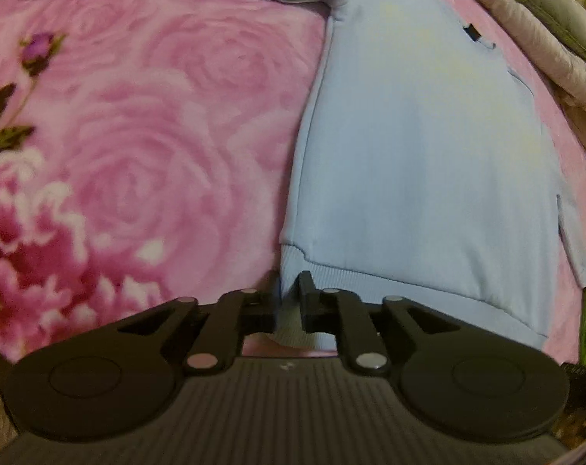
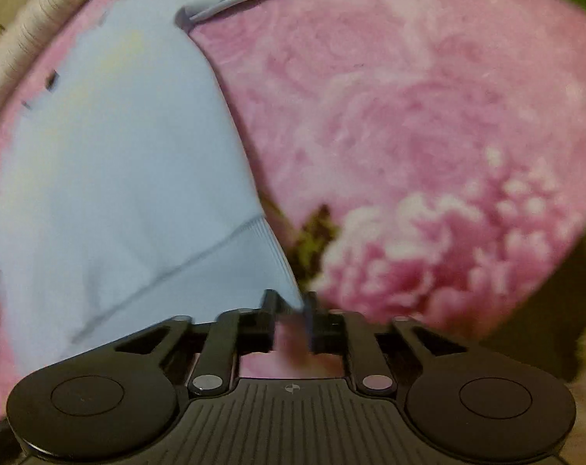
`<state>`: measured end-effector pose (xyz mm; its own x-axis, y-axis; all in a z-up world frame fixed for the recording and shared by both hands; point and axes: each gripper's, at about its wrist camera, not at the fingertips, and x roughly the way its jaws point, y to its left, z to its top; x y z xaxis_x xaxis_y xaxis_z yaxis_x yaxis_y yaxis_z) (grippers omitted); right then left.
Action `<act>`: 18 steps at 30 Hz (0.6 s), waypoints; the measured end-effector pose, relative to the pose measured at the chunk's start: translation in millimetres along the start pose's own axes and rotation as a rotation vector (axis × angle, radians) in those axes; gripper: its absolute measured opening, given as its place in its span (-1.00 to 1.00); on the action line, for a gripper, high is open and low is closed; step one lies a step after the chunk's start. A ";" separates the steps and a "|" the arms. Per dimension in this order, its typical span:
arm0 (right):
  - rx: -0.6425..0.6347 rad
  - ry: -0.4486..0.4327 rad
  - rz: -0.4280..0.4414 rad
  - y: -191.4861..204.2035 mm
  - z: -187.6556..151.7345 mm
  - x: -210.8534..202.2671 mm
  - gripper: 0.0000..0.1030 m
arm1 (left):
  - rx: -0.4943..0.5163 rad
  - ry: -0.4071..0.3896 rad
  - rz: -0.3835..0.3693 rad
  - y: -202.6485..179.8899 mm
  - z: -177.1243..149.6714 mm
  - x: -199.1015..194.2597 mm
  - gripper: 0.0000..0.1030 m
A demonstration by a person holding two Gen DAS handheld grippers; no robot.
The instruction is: Fold clothes
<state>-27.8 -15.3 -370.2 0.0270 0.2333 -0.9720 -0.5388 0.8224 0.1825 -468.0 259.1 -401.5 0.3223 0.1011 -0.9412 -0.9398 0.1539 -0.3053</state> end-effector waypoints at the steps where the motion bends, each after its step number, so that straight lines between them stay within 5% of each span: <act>1: -0.022 -0.005 -0.058 8.4 -4.6 -3.9 -0.65 | 0.025 0.002 0.027 -3.9 1.5 -6.5 -0.67; 3: -0.073 -0.048 -0.123 26.9 -11.3 -21.1 -0.64 | 0.074 -0.007 0.077 -12.2 2.6 -22.2 -0.69; 10: -0.207 -0.113 0.033 98.0 -16.9 -78.6 -0.63 | 0.229 -0.066 0.155 -67.1 1.4 -101.3 -0.62; 15: -0.253 -0.102 0.094 109.0 -23.0 -114.3 -0.57 | 0.283 -0.157 0.169 -111.2 -13.1 -151.1 -0.46; 18: -0.314 -0.096 0.065 100.0 -21.4 -128.9 -0.36 | 0.259 -0.188 0.180 -129.1 -33.7 -168.2 -0.45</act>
<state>-103.2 25.8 -229.9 0.0547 0.3402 -0.9388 -0.7750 0.6073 0.1749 -404.7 189.1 -208.7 0.1920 0.3246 -0.9262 -0.9310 0.3588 -0.0672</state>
